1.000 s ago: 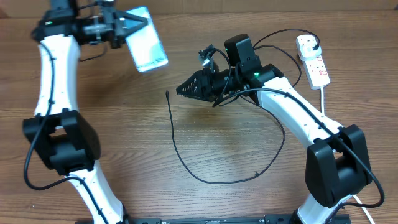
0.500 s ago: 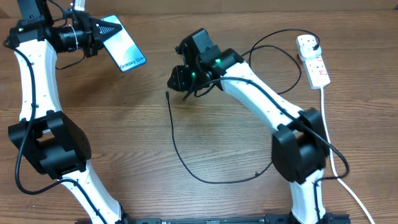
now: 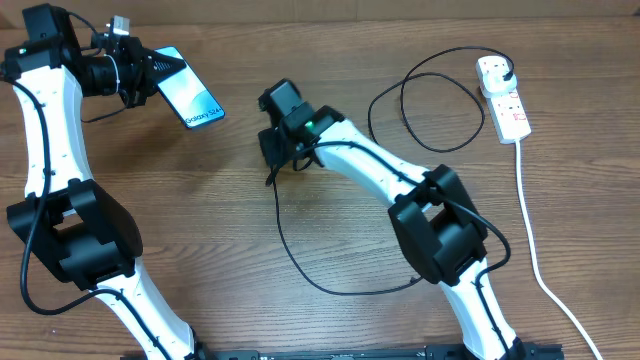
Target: Plug charger to phone and switch on socket
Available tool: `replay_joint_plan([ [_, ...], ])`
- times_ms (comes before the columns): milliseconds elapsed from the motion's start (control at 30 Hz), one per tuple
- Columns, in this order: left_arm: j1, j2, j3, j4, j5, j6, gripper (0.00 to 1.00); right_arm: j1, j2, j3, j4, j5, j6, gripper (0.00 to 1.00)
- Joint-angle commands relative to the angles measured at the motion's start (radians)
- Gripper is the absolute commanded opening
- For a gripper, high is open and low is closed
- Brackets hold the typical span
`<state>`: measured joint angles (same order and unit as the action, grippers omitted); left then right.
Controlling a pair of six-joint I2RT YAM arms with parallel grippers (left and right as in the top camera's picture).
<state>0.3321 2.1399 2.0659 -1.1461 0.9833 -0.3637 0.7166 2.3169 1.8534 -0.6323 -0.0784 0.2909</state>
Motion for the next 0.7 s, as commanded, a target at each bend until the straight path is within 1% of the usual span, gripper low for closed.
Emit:
replay_joint_plan([
  [0,0.005,-0.001,0.017,-0.022,0.018,0.017,0.04,0.013,0.028,0.026,0.018,0.055,-0.007,0.32],
  [433,0.005,-0.001,0.017,-0.058,0.0,0.028,0.04,0.017,0.07,0.018,0.037,0.061,-0.005,0.31],
  [667,0.005,-0.001,0.017,-0.058,0.0,0.028,0.04,0.034,0.098,0.018,0.041,0.1,-0.012,0.33],
])
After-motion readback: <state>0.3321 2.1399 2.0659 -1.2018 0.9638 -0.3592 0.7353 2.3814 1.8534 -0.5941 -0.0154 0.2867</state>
